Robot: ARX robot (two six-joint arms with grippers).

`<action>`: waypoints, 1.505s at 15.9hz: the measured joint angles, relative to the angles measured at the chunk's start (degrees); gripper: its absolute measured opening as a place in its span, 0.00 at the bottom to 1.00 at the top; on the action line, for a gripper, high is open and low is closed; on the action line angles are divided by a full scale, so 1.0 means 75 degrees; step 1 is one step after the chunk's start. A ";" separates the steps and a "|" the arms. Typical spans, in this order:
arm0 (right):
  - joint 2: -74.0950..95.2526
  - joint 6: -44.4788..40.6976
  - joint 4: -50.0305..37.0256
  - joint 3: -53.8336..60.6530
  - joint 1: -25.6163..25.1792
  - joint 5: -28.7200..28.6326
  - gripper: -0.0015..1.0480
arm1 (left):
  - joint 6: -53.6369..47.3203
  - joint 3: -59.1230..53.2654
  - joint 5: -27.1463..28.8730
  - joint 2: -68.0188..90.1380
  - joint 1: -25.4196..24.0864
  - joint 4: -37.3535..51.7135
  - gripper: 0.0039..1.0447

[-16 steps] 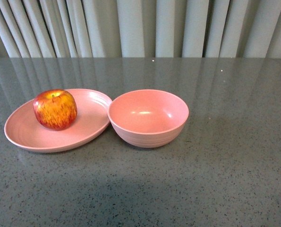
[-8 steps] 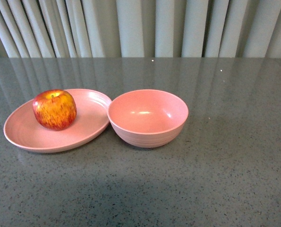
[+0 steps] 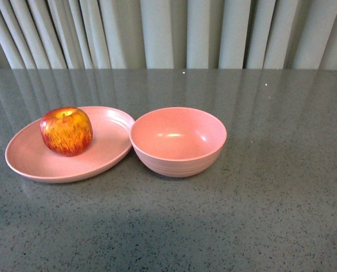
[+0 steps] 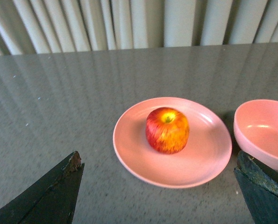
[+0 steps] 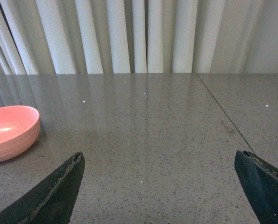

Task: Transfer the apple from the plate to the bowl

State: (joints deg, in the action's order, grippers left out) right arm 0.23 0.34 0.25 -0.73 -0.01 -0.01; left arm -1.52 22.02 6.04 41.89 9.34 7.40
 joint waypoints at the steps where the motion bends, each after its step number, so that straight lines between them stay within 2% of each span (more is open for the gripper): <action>1: 0.0000 0.0000 0.0000 0.0000 0.0000 0.0000 0.94 | -0.0050 0.0466 -0.0323 0.0860 -0.0017 0.0315 0.94; 4: 0.0000 0.0000 0.0000 0.0000 0.0000 0.0000 0.94 | 0.0003 0.1757 -0.1075 0.2987 -0.0015 0.0475 0.94; 7: 0.0000 0.0000 0.0000 0.0000 0.0000 -0.0003 0.94 | 0.0015 0.3034 -0.1288 0.4666 -0.0032 0.0446 0.94; 11: 0.0000 0.0000 0.0000 0.0000 0.0000 0.0000 0.94 | 0.0085 0.4281 -0.1437 0.6627 -0.0079 -0.0175 0.94; 22: 0.0000 0.0000 0.0000 0.0000 0.0000 -0.0003 0.94 | 0.0437 0.4692 -0.1524 0.7868 -0.0254 -0.0970 0.94; 24: 0.0000 0.0000 0.0000 0.0000 0.0000 0.0000 0.94 | 0.0425 0.4692 -0.1472 0.7903 -0.0254 -0.0895 0.81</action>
State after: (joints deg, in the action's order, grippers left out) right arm 0.23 0.34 0.25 -0.73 -0.01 -0.01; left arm 1.67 57.21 -4.99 101.16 7.44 0.69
